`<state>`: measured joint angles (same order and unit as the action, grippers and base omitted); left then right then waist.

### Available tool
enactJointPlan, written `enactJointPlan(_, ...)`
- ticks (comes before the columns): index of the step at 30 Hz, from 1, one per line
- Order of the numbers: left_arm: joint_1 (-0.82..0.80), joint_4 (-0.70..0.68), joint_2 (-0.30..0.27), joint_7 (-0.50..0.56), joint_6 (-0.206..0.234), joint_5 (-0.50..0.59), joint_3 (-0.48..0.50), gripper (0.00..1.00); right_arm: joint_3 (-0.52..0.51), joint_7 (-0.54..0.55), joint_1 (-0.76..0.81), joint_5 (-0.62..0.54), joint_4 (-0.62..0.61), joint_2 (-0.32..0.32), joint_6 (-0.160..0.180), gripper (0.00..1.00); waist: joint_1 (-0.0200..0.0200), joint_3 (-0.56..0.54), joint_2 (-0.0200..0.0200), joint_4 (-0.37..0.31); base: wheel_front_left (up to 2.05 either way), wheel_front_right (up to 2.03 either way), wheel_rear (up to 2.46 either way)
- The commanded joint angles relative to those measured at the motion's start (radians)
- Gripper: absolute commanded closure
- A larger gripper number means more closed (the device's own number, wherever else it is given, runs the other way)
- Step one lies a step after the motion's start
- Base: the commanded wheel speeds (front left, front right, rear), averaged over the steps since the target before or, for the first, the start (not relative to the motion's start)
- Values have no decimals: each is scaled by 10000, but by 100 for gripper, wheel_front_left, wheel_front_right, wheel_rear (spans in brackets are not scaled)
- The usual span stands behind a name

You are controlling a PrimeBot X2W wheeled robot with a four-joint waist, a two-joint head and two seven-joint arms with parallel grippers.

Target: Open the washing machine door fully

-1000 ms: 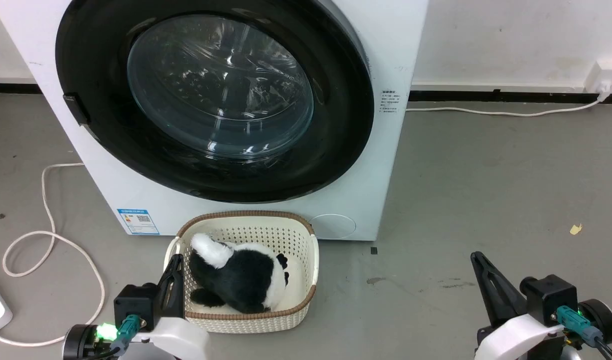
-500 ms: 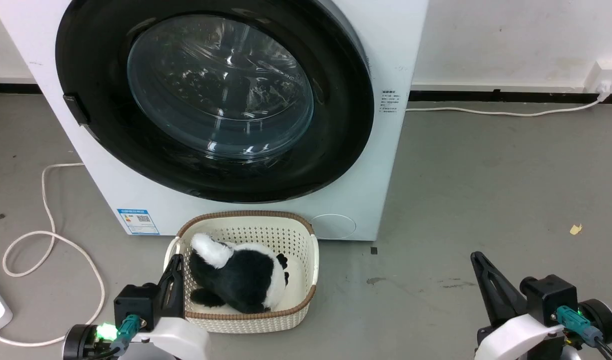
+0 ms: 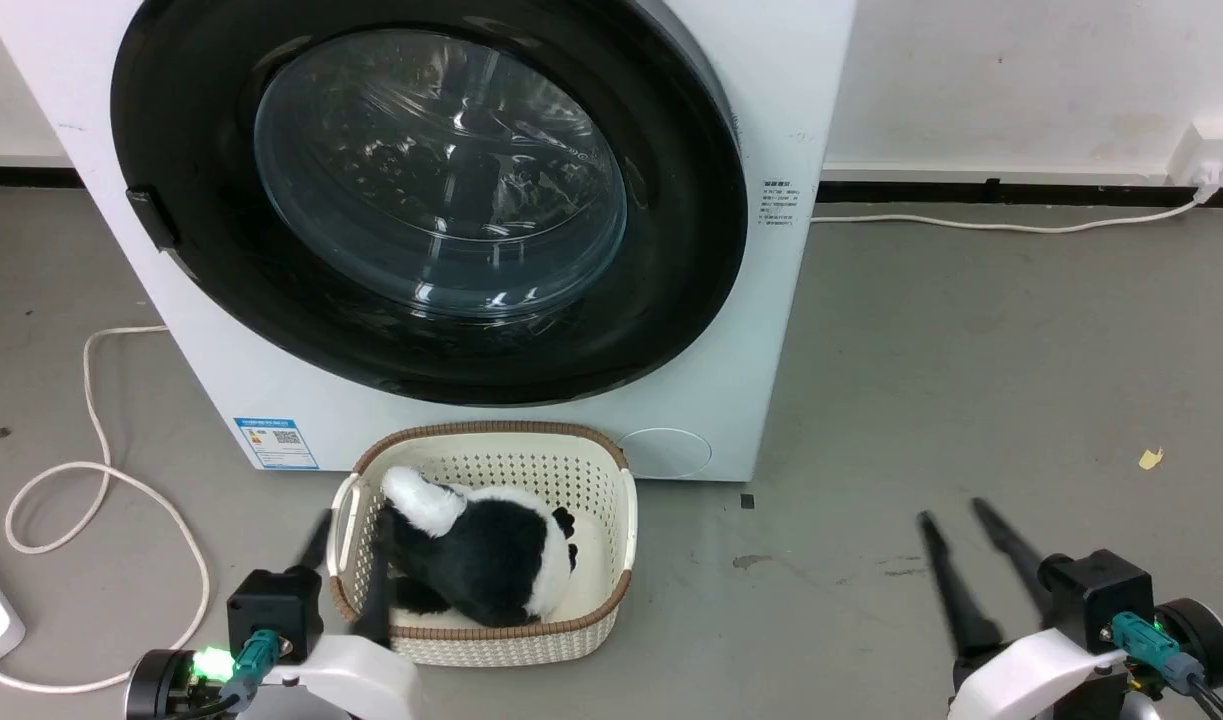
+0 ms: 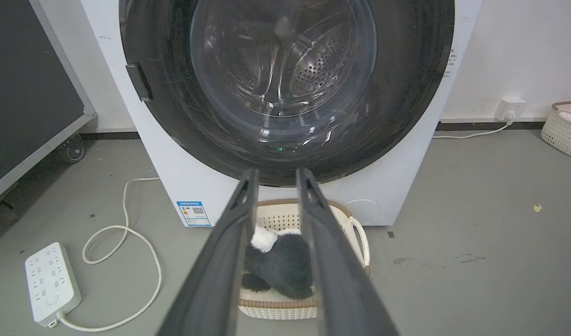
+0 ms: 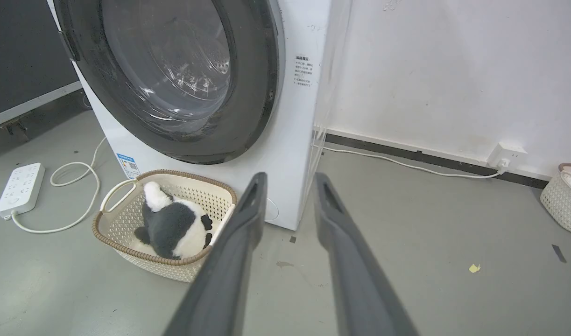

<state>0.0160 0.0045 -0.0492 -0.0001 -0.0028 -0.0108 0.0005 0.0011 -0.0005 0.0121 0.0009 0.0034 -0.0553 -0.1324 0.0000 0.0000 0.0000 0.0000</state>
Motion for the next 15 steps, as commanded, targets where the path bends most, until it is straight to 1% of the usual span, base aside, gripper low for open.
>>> enactJointPlan(1, 2, 7, 0, -21, 4, -4, -5, 0, -3, -21, 4, 22, 1, 0, 0, 0, 0, 1, 0, 0, 0, 0, 0)
enactJointPlan(15, -63, 21, -1, -356, 89, -177, -163, 0, -133, -356, -28, 92, -87, 7, 2, 0, 0, 212, 0, 91, 0, 0, 0)
